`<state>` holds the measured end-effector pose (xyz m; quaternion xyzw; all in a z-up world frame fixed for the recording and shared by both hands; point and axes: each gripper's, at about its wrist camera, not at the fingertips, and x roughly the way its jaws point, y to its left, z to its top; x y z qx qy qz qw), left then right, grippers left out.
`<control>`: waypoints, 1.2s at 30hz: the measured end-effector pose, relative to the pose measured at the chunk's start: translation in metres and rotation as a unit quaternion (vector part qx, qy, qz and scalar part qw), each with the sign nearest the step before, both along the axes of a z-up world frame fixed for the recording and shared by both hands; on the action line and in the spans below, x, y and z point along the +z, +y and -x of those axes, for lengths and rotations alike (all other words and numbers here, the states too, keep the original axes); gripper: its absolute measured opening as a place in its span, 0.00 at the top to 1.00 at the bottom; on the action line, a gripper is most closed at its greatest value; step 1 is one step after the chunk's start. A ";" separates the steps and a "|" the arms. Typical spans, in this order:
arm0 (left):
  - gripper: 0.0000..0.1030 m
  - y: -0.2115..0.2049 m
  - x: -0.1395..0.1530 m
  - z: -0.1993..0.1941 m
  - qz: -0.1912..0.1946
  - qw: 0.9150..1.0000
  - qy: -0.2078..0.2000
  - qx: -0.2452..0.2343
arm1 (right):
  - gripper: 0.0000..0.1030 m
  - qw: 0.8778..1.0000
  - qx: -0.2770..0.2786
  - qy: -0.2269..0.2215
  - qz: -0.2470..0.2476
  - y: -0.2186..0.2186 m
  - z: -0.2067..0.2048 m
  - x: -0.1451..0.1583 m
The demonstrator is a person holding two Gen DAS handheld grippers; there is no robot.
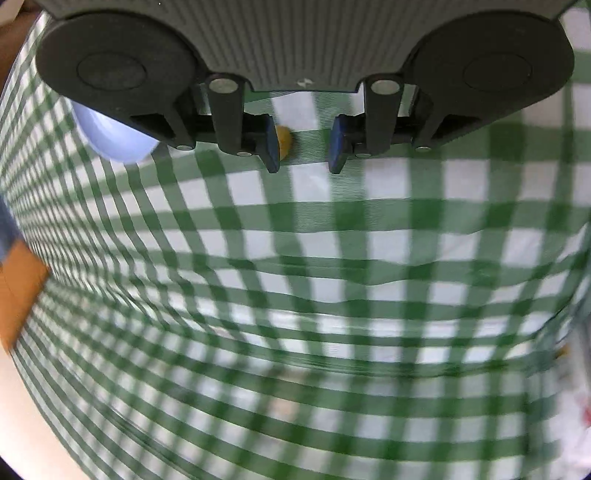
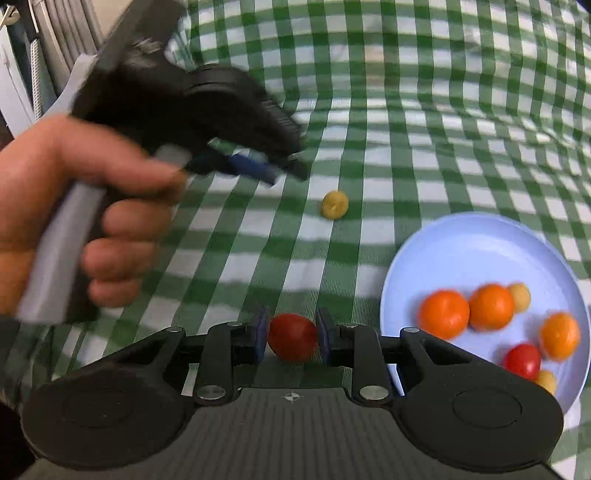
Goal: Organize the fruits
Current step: 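Grasp the red tomato with the right tool while the left tool grasps the yellow fruit, then carry the yellow fruit and red tomato over the blue plate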
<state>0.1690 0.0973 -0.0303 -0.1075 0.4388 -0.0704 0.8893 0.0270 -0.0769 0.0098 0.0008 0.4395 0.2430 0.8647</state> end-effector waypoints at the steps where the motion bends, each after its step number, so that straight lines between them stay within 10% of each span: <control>1: 0.69 -0.007 -0.002 -0.001 -0.001 1.000 -0.003 -0.015 | 0.72 1.000 0.004 0.005 0.000 0.000 0.002 -0.001; 22: 0.75 -0.049 -0.023 -0.015 -0.056 0.995 -0.004 -0.079 | 0.72 0.999 0.035 0.003 0.025 0.005 0.019 -0.009; 36: 0.75 -0.001 0.042 0.067 -0.053 0.996 -0.054 0.044 | 0.72 0.995 0.003 -0.097 -0.009 -0.020 0.039 0.025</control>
